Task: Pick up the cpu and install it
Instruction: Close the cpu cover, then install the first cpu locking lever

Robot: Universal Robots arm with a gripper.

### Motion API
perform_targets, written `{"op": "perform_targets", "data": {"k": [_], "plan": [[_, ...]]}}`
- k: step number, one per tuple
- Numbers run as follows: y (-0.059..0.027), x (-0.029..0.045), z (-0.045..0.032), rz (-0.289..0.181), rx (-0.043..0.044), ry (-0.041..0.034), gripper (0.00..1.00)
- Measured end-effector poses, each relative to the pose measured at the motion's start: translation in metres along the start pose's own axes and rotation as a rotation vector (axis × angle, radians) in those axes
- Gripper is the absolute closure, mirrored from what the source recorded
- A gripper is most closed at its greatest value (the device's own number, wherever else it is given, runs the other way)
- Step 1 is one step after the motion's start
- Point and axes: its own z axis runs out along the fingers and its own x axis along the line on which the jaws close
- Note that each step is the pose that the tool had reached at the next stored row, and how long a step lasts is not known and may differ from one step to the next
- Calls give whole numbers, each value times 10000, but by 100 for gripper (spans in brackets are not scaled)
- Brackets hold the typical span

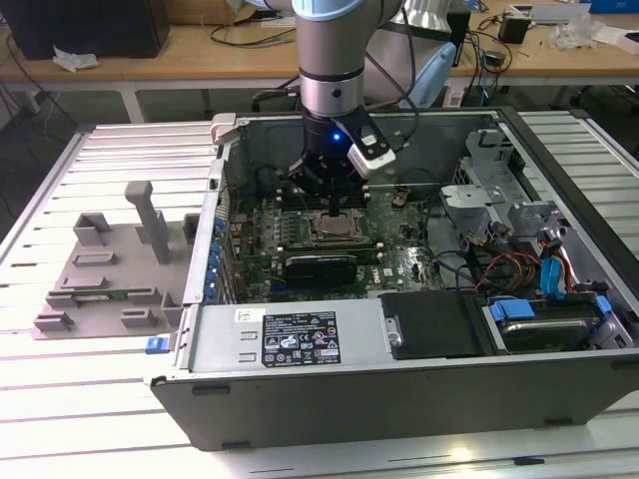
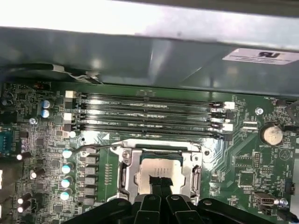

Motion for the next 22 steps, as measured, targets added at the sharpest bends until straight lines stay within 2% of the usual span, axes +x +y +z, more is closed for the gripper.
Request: {"op": "perform_targets", "data": {"k": [4, 6, 7, 9, 22], "plan": [[-39, 3, -9, 3, -3, 0, 89], [-40, 0, -70, 2, -10, -1, 89], [-41, -3, -134, 2, -10, -1, 89], [-42, -5, -173, 1, -11, -1, 89], [-42, -5, -184, 1, -10, -1, 89]]}}
